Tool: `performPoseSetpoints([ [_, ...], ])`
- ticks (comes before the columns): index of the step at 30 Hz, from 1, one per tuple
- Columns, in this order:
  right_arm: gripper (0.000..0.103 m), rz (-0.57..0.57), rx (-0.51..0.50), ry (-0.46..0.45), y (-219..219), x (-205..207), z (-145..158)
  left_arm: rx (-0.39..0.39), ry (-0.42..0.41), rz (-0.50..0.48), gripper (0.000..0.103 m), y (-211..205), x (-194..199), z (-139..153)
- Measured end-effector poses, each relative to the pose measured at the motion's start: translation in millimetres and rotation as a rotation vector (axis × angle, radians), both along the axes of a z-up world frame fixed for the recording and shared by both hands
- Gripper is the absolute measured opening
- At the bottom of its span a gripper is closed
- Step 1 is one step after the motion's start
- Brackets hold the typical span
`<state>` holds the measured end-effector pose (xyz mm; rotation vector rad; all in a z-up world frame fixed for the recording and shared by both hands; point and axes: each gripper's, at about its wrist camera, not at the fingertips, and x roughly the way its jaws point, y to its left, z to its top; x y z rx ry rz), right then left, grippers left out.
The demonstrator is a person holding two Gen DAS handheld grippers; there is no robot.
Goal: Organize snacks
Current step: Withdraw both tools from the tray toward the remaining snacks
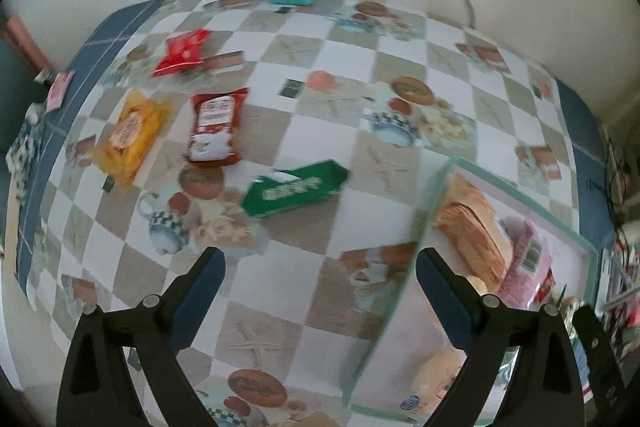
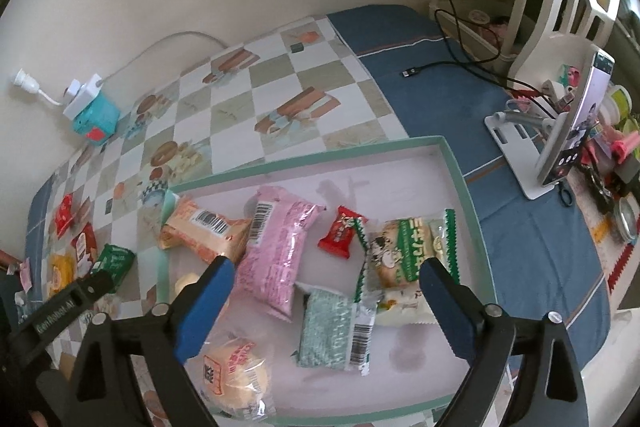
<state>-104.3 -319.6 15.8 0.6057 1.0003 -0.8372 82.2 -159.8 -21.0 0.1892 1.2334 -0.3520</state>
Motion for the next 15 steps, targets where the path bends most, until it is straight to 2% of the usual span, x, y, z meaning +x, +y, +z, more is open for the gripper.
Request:
performPoseSetpoints([
  [6,0.102,0.032,-0.014,0.016,14.0,12.5,-0.1,-0.005,0.002,0.071,0.097,24.8,16.0,1.5],
  [15,0.103,0.095,-0.026,0.001,44.2,35.3,1.4,-0.026,0.006,0.12,0.097,48.2,31.8,3.6],
])
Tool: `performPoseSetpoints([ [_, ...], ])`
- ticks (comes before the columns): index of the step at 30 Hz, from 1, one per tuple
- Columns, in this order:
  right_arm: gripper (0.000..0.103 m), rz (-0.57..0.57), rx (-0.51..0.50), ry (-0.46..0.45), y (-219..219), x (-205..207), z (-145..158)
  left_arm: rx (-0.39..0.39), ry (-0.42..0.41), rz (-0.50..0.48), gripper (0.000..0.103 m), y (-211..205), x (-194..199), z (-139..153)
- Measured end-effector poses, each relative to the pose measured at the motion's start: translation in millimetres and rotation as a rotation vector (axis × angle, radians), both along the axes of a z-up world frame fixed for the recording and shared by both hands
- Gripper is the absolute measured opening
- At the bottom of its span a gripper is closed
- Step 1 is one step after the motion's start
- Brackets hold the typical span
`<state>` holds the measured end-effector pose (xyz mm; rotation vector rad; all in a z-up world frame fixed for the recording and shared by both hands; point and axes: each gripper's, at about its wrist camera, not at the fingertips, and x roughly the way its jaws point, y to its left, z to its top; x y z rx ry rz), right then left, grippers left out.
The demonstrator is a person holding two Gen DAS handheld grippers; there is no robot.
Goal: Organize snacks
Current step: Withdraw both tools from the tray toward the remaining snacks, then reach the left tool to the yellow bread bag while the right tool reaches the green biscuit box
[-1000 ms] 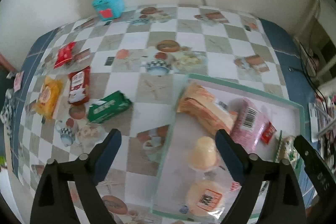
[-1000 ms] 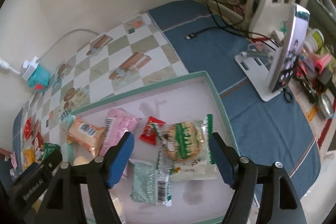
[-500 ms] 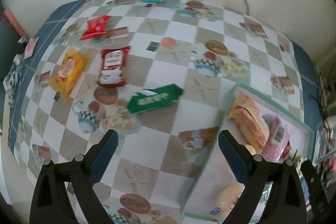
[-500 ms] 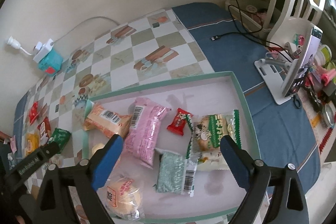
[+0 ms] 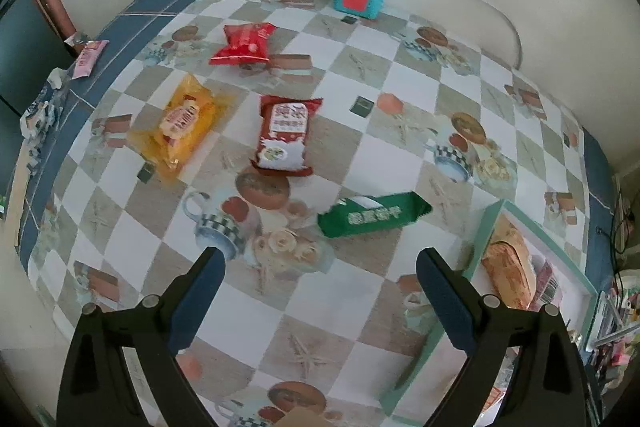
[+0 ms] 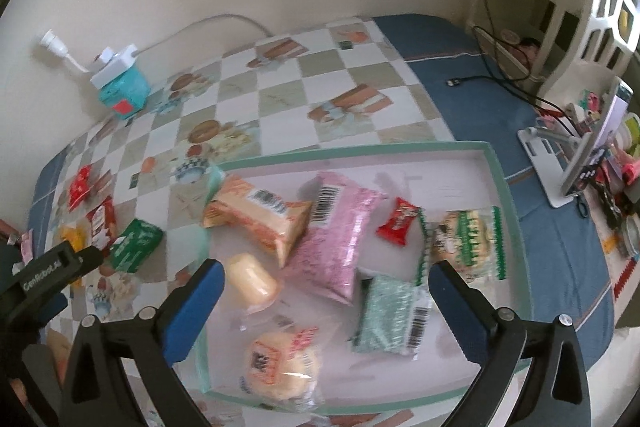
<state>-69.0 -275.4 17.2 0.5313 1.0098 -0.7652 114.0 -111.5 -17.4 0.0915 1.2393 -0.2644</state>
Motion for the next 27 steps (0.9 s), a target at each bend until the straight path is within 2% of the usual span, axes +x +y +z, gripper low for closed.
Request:
performPoseSetpoints([
  [6,0.103,0.035,-0.006,0.01,17.4,16.5,-2.9,0.024,-0.035,0.018,0.097,18.6,12.3,6.7],
  [13,0.103,0.023,0.0,0.013,28.8,29.5,-4.6,0.06,-0.074,0.053,0.097,47.4,30.3,14.0],
  [27,0.103,0.093,0.021,0.009,76.8,84.8,-9.8,-0.006,-0.05,0.168,0.097,124.9,72.0,16.2],
])
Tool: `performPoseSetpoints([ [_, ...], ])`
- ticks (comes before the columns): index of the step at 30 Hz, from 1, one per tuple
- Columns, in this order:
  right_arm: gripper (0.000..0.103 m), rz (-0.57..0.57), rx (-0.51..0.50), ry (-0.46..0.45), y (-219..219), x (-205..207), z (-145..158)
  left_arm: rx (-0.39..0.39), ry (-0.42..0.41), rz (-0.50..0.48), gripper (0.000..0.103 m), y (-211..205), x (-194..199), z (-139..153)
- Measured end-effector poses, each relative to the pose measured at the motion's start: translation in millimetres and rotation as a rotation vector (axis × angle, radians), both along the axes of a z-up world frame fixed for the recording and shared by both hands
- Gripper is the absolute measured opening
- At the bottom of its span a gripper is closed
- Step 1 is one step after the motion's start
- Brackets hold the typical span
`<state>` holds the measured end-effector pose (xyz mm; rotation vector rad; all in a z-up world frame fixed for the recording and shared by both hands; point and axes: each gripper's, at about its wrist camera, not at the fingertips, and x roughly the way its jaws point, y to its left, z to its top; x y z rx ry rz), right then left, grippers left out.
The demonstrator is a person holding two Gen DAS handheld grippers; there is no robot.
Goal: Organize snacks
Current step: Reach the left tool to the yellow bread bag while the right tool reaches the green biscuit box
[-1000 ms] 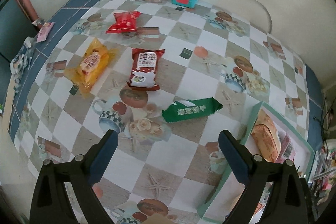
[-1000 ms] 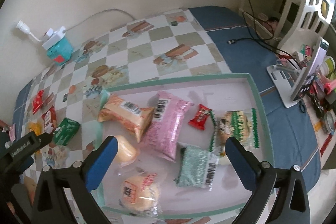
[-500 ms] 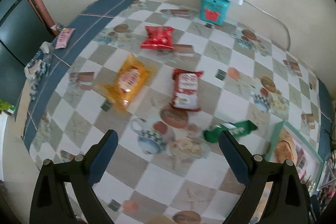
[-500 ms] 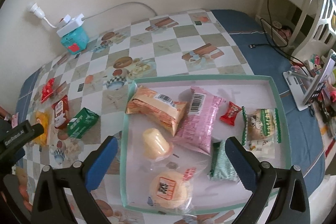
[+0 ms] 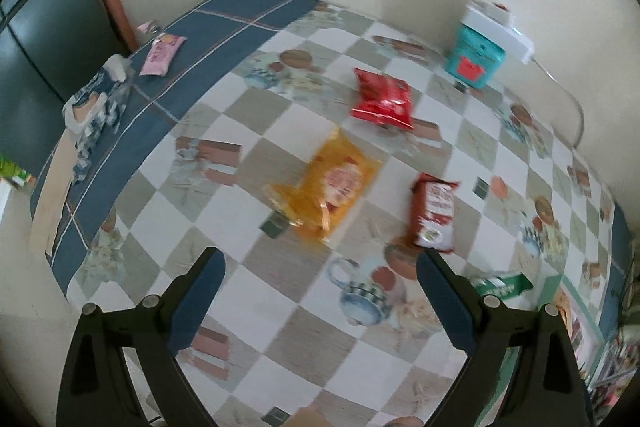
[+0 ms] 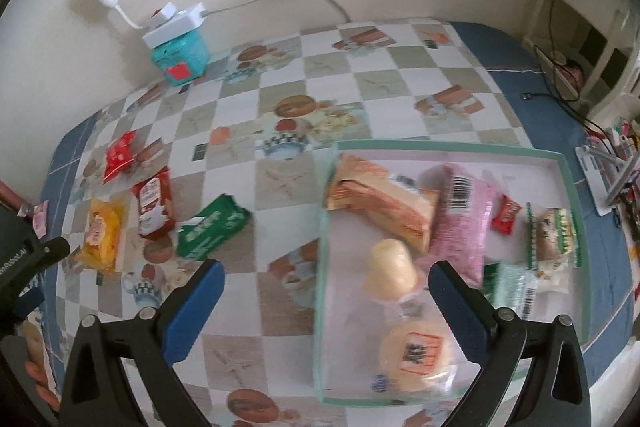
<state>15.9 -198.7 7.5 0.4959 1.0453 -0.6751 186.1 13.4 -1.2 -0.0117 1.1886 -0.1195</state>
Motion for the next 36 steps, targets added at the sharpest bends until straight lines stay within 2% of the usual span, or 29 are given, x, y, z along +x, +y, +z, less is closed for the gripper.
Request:
performPoseSetpoints([
  [9,0.103,0.074,0.009,0.007,33.9,38.5,-10.9,-0.057,0.041,0.091,0.097,54.3,26.5,-13.0],
  [14,0.103,0.115,0.0,0.023,47.8,56.5,-19.1,-0.082,0.058,0.113,0.097,66.4,41.3,-22.8],
  [27,0.103,0.162,-0.032,0.073,50.1,88.5,-42.4,-0.172,0.063,0.049,0.097,53.4,73.2,-41.2],
  [36,0.103,0.151,0.0,0.075,39.9,101.2,-58.4,-0.157,0.04,-0.042,0.097,25.1,82.1,-50.0],
])
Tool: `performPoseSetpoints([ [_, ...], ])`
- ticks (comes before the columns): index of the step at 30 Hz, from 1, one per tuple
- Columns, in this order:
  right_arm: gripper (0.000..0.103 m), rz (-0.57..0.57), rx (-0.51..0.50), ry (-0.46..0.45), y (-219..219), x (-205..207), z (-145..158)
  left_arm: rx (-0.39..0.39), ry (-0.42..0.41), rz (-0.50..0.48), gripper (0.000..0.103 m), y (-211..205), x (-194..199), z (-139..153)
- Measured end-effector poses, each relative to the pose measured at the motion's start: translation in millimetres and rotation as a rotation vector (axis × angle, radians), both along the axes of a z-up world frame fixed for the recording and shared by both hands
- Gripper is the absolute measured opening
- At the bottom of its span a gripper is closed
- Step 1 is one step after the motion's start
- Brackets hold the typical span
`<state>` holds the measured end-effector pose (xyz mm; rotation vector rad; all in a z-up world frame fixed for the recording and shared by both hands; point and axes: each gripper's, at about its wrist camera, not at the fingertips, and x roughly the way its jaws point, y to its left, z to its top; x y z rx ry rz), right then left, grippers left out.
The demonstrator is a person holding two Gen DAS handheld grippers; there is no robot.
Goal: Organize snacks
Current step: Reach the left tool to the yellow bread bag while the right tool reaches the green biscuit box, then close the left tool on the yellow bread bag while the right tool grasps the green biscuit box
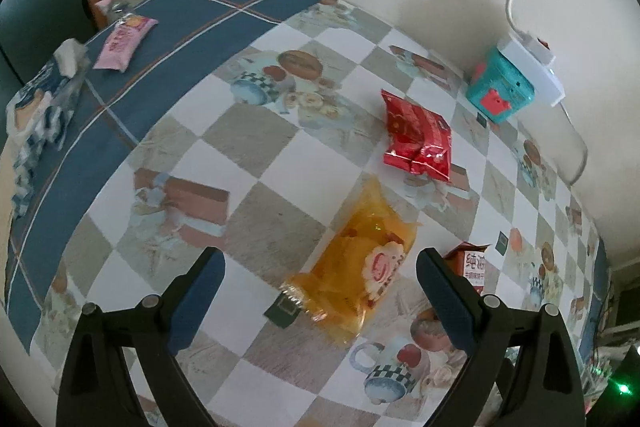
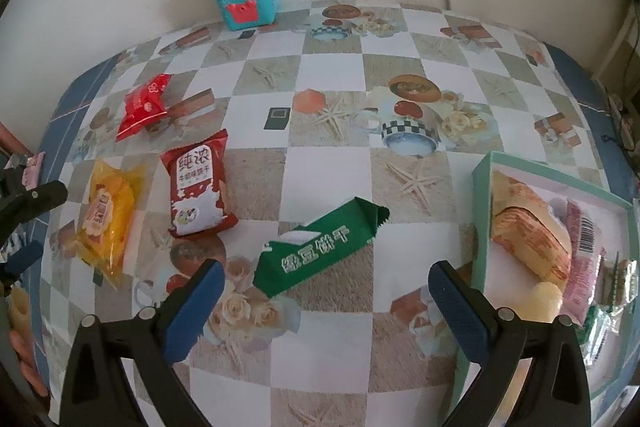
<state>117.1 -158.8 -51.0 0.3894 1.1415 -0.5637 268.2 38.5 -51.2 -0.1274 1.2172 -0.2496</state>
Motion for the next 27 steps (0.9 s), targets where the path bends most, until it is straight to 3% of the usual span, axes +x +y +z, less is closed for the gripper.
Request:
performPoseSetpoints([
  [13,0.102,0.01,0.03,-0.003,-4.7,13.7,-24.2,0.096,-0.009,-0.104,0.097,-29.3,4.8,-19.1],
  [21,0.075,-0.019,0.057,-0.03,-11.7,12.9,-29.2,0.127,-0.009,-0.151,0.094,-45.2,2.4,-26.1],
  [23,0.063,-0.027,0.058,-0.031,-13.1,12.1,-29.6,0.132,-0.007,-0.161,0.087,-49.4,2.0,-27.6],
  [26,0.06,-0.034,0.073,-0.048,-14.9,10.3,-29.0,0.141,0.009,-0.172,0.056,-53.6,1.3,-31.2],
  [27,0.059,-0.035,0.077,-0.052,-15.4,10.1,-28.6,0.142,0.018,-0.174,0.053,-54.5,1.3,-32.8],
])
